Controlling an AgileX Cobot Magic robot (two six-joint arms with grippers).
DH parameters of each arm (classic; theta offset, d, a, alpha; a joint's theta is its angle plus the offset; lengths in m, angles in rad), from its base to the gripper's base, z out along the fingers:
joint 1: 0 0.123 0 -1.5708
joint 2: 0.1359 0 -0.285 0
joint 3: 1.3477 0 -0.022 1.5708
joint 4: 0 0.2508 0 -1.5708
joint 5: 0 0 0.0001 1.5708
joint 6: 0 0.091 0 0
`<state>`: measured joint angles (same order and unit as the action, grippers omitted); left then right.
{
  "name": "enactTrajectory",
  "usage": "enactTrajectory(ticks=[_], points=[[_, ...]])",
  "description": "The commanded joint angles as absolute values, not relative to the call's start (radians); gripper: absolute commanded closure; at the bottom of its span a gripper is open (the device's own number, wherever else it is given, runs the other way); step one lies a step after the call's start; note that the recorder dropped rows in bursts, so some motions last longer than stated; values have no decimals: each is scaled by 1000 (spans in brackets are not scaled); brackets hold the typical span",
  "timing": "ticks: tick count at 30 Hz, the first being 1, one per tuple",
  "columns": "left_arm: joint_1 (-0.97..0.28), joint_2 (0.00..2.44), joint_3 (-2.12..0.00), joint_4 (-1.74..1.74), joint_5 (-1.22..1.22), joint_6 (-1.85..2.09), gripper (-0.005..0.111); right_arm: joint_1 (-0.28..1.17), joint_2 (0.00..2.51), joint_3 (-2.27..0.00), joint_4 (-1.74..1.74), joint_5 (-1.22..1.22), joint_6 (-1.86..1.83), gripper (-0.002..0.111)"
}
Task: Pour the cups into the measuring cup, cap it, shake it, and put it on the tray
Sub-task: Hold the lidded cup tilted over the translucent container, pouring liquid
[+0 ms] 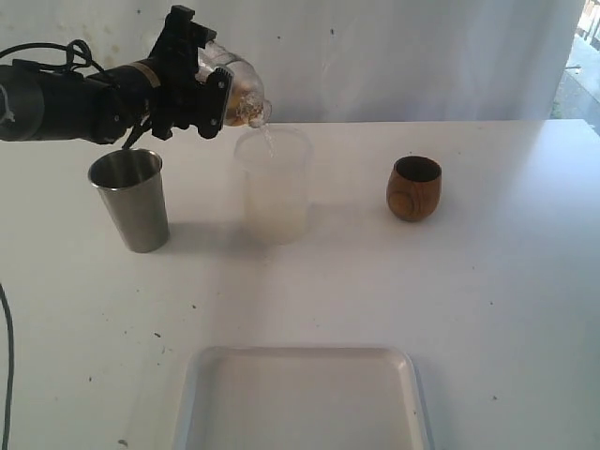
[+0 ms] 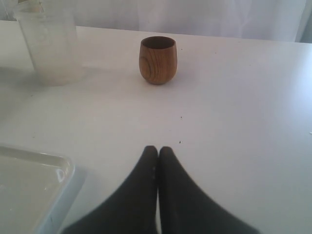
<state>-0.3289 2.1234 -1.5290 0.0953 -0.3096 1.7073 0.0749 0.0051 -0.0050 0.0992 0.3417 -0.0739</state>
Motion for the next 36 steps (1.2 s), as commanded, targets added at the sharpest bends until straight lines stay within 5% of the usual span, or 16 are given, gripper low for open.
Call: enactTrajectory(ticks=[1, 36], points=[[-331, 2105, -1545, 89, -375, 1702, 107, 69, 0, 0, 96, 342, -74, 108], [-331, 2174, -1631, 72, -393, 1842, 107, 69, 0, 0, 96, 342, -74, 108]])
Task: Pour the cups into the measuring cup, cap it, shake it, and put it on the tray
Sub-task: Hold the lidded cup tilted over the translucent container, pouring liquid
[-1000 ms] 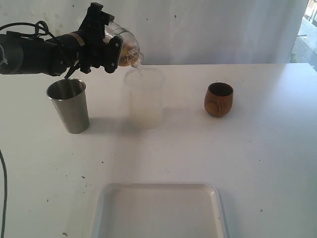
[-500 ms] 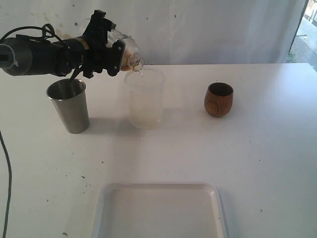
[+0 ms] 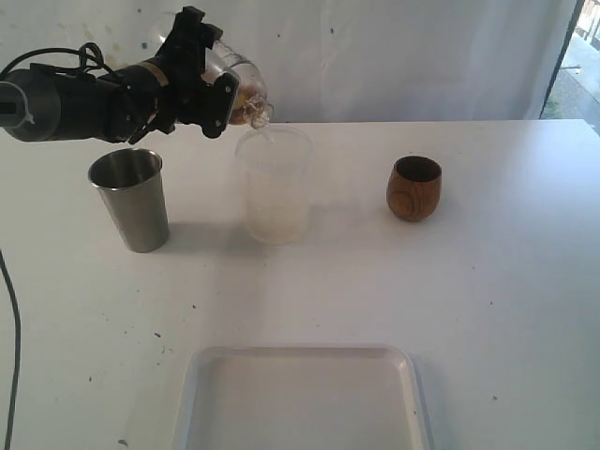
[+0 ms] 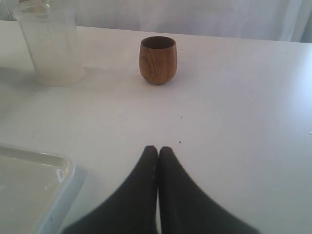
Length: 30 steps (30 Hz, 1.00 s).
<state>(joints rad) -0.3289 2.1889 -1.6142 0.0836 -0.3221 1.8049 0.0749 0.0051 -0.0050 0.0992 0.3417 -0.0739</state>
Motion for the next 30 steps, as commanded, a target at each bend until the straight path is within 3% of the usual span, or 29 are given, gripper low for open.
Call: enactTrajectory(ticks=[1, 30], points=[[-331, 2174, -1631, 72, -393, 1847, 107, 69, 0, 0, 96, 342, -74, 108], [-331, 2174, -1631, 72, -440, 1863, 107, 69, 0, 0, 96, 342, -74, 108]])
